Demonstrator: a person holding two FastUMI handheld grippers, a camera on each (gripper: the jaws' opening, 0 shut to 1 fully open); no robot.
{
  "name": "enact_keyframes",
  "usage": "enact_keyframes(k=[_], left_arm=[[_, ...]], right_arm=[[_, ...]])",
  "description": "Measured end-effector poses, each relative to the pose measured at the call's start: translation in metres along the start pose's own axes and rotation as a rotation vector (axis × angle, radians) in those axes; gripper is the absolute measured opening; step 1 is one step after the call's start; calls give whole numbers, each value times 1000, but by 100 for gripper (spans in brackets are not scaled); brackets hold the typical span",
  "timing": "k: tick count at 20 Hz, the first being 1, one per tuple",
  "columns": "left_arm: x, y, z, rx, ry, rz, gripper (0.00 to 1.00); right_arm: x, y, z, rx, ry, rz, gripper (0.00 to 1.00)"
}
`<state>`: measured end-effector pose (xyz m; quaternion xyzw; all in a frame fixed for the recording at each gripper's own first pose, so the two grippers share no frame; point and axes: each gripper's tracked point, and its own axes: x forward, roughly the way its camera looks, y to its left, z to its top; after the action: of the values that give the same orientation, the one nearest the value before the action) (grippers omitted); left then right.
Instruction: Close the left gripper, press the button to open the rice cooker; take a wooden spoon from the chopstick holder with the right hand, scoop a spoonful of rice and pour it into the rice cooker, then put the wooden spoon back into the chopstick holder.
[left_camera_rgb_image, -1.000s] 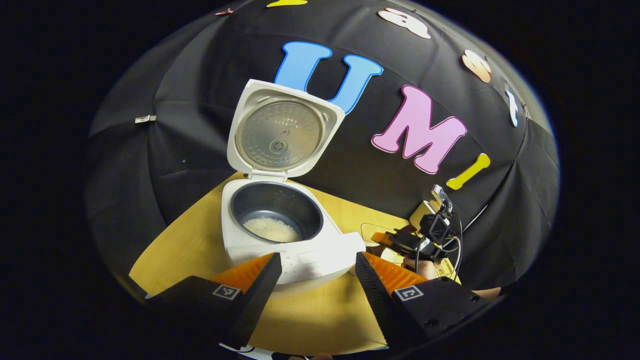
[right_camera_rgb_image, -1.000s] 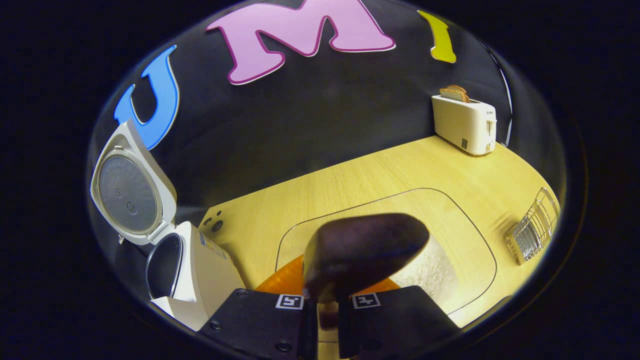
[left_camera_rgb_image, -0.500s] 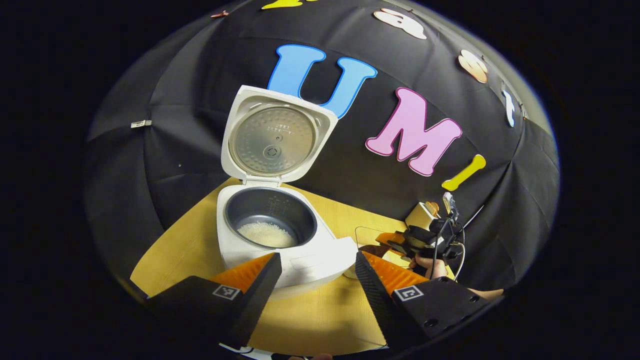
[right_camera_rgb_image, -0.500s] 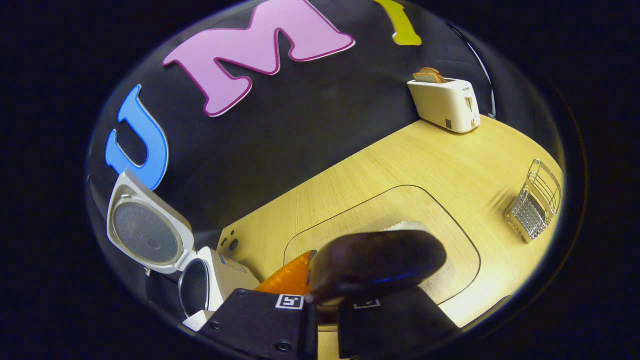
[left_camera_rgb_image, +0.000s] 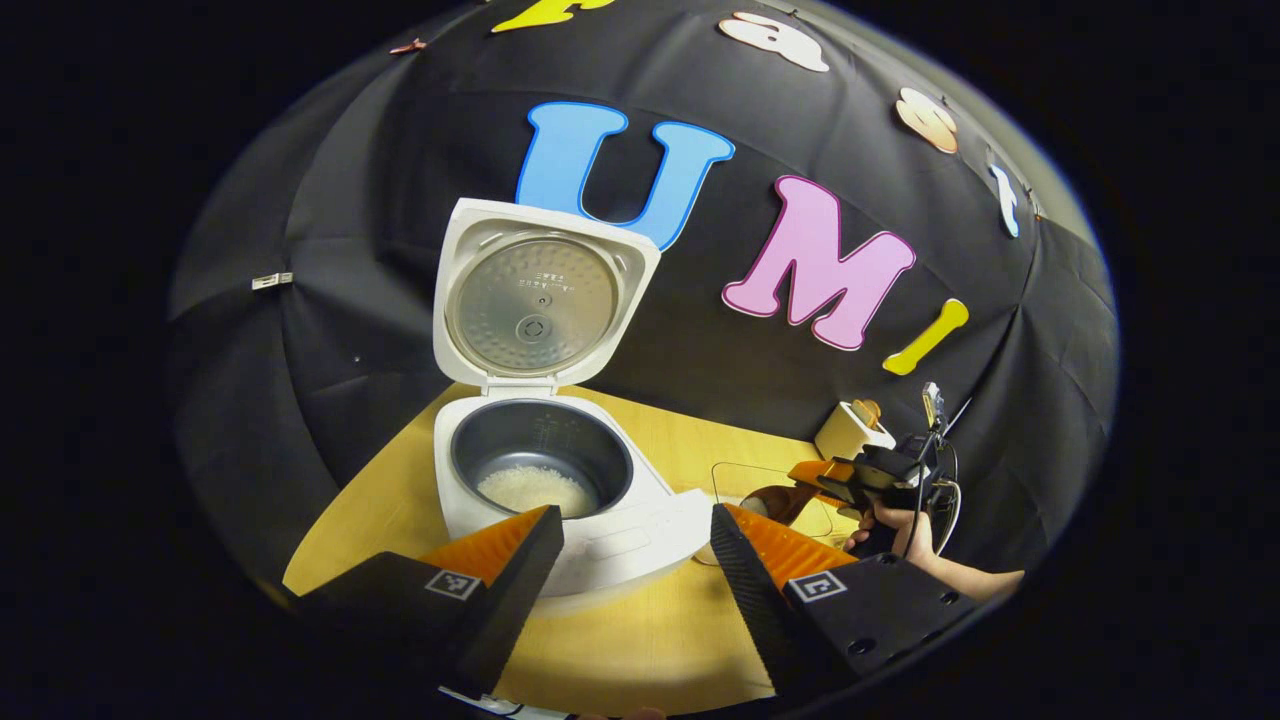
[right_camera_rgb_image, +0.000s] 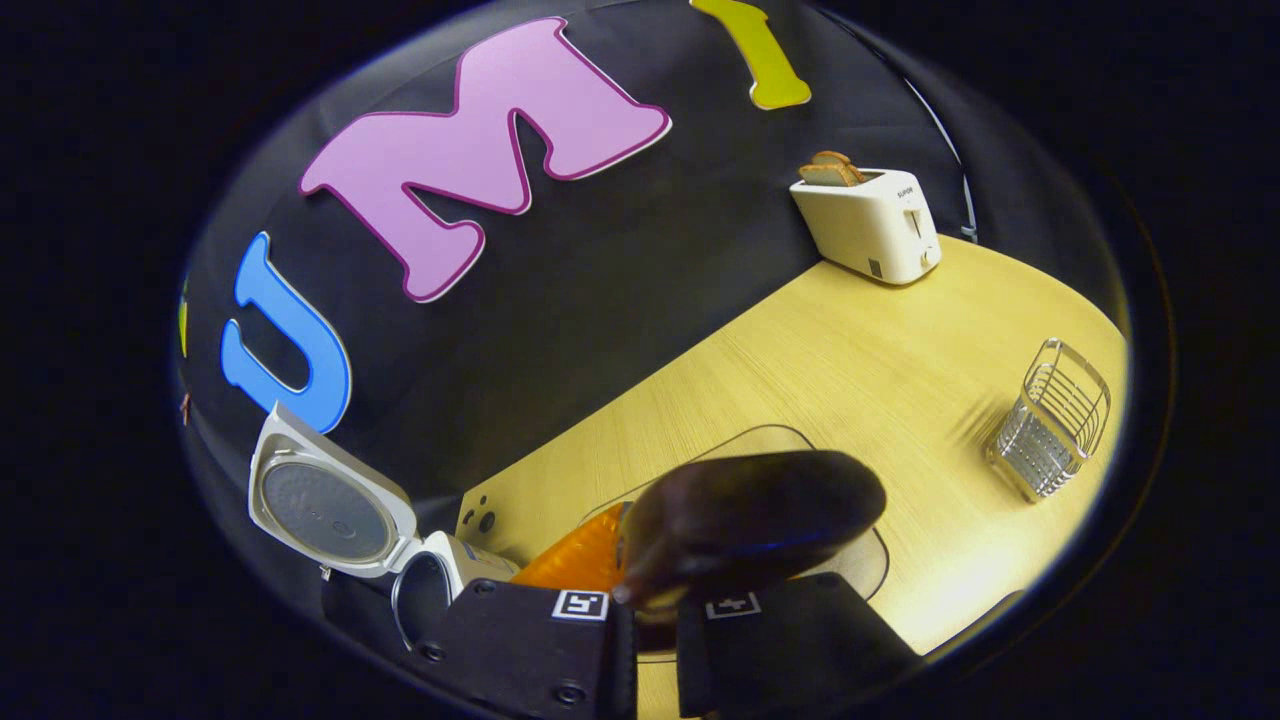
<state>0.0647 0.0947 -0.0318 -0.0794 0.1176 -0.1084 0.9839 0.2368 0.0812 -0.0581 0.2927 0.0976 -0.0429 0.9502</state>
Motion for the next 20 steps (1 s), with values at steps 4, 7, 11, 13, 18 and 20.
enact_keyframes(k=[4,7,11,13,18,20], left_arm=[[-2,-5,3,13,-13,-6,95],[-5,-6,6,11,-23,-12,96],[-10,-2,10,-10,-39,-10,96],[-13,2,12,-21,-50,-8,95],[-22,14,17,-57,-76,3,95],[-27,22,17,-74,-80,13,96]], right_arm=[[-7,13,25,2,-32,23,8],[-12,27,41,11,-49,47,8],[-20,52,56,-7,-54,82,19],[-26,70,63,-14,-57,106,20],[-39,126,70,-38,-51,190,19],[-42,149,66,-41,-41,223,19]])
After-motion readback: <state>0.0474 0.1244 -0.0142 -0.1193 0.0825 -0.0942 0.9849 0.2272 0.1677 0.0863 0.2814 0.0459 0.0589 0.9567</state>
